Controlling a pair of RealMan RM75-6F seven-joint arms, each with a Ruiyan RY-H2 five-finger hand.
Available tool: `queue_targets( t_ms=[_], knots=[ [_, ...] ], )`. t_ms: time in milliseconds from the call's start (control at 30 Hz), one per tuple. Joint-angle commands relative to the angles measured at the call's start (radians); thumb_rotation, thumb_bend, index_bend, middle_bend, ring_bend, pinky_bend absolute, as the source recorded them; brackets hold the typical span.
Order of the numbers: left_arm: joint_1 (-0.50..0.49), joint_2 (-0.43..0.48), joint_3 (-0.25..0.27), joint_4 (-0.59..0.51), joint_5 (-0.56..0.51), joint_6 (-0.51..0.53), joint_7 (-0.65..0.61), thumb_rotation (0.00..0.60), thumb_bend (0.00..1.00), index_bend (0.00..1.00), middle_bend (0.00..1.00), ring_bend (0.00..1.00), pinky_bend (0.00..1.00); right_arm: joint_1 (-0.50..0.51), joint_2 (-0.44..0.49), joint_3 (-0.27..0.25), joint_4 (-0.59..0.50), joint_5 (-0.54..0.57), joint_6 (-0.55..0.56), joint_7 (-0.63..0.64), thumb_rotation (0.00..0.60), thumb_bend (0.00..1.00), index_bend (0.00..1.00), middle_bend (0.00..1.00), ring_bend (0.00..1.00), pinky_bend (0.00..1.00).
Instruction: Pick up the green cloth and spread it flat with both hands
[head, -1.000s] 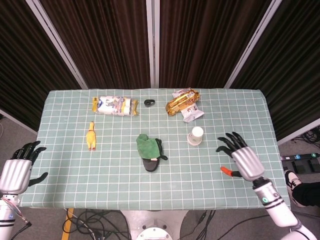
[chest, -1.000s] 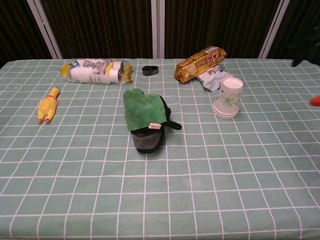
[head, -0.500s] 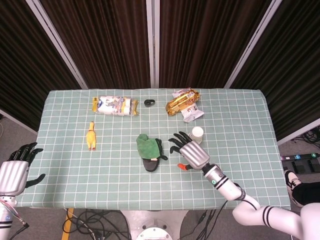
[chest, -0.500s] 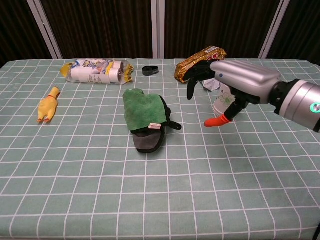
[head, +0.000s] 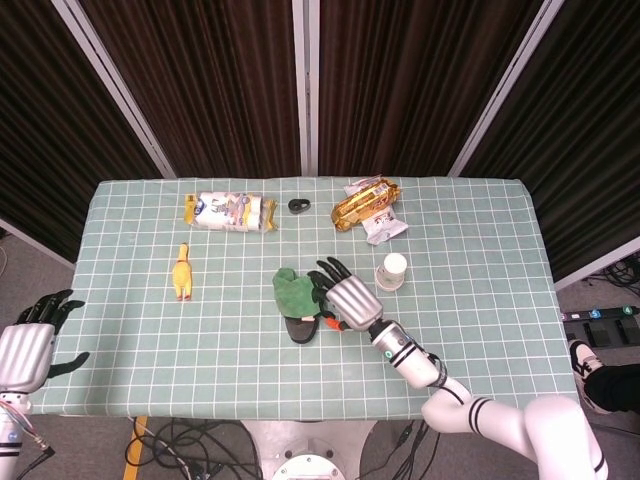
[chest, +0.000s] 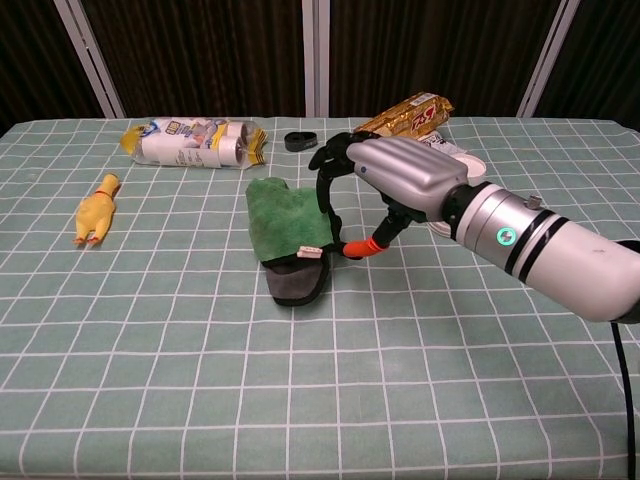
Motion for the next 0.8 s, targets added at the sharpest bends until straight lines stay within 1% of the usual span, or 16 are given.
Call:
queue_targets(
  t_ms=[33, 233, 633, 800],
  knots=[
    [-0.003, 0.01, 0.005, -0.007, -0.011, -0.021, -0.012, 0.6, 0.11, 0.23, 0.16, 0.14, 0.24, 0.028, -0.048, -0.001, 0.066, 0.004, 0.01, 0.013, 0.6, 0.07, 0.45, 0.16, 0.03, 0.0],
    [-0.005, 0.028, 0.011, -0.023, -0.031, -0.054, -0.04, 0.6, 0.11, 0.23, 0.16, 0.14, 0.24, 0.038, -0.082, -0.013, 0.132, 0.009, 0.024, 0.025, 0.6, 0.06, 0.45, 0.16, 0.03, 0.0],
    [-0.017, 0.031, 0.01, -0.024, -0.043, -0.087, -0.063, 0.6, 0.11, 0.23, 0.16, 0.14, 0.24, 0.056, -0.156, -0.048, 0.272, 0.005, 0.049, 0.065, 0.6, 0.07, 0.45, 0.16, 0.03, 0.0],
    [-0.021, 0.032, 0.009, -0.024, -0.047, -0.096, -0.072, 0.6, 0.11, 0.23, 0.16, 0.14, 0.24, 0.07, -0.202, -0.045, 0.335, 0.01, 0.063, 0.083, 0.6, 0.07, 0.44, 0.16, 0.03, 0.0]
  ],
)
